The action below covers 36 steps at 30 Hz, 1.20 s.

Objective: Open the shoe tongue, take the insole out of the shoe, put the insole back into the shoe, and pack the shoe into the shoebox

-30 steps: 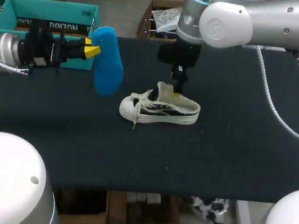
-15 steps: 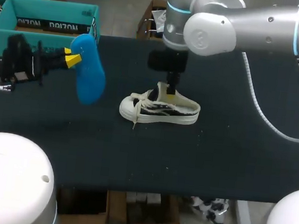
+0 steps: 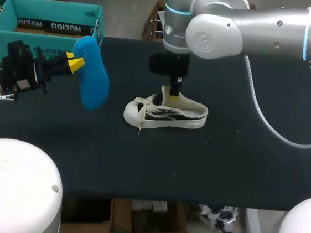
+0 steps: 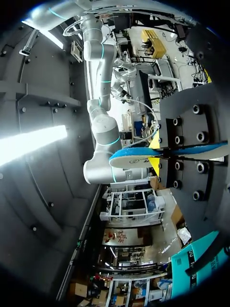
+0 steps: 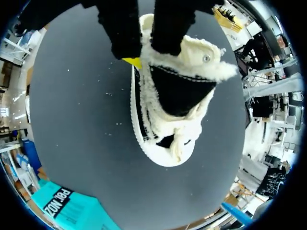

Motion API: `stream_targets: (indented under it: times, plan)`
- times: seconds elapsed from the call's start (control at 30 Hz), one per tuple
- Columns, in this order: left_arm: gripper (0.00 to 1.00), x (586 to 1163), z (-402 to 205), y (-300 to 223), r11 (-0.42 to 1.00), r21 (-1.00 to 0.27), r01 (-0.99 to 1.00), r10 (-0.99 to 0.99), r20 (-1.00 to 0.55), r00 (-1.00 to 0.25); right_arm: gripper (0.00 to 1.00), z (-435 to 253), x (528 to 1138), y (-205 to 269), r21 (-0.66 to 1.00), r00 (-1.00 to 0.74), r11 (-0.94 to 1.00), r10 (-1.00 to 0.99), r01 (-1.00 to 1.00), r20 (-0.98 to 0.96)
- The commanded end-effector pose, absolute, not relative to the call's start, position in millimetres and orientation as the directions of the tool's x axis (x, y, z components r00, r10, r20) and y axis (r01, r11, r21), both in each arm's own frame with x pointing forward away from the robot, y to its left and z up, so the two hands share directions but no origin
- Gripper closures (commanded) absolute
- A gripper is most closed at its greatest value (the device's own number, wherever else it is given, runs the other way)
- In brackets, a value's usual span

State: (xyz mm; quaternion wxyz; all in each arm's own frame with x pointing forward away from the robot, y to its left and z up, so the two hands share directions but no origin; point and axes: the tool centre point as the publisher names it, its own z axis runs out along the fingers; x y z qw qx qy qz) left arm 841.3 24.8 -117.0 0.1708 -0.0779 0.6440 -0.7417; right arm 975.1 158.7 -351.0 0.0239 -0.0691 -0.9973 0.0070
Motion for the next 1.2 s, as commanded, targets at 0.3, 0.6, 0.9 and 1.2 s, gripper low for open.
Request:
stream_targets:
  times: [0.3, 0.6, 0.9, 1.2]
  plan:
    - [1.0, 890.2, -92.3, -13.2, -0.153, -0.962, 0.224, -0.104, -0.21, -0.972, 1.0, -319.4, 938.0, 156.8, 0.079, -0.889, 0.886, 0.453, 0.457, 0.059]
    - [1.0, 919.2, -66.9, -34.1, -0.214, -0.935, 0.283, 0.076, -0.305, -0.949, 1.0, -311.3, 911.8, 163.5, 0.192, -0.685, 0.661, 0.718, 0.726, 0.123]
    - [1.0, 941.8, -58.3, -50.0, -0.232, -0.923, 0.308, 0.167, -0.35, -0.922, 1.0, -329.1, 890.7, 156.8, 0.331, -0.493, 0.429, 0.859, 0.841, 0.141]
    - [1.0, 964.7, -52.6, -61.9, -0.242, -0.921, 0.305, 0.196, -0.355, -0.914, 1.0, -327.8, 881.1, 144.1, 0.384, -0.388, 0.313, 0.912, 0.868, 0.134]
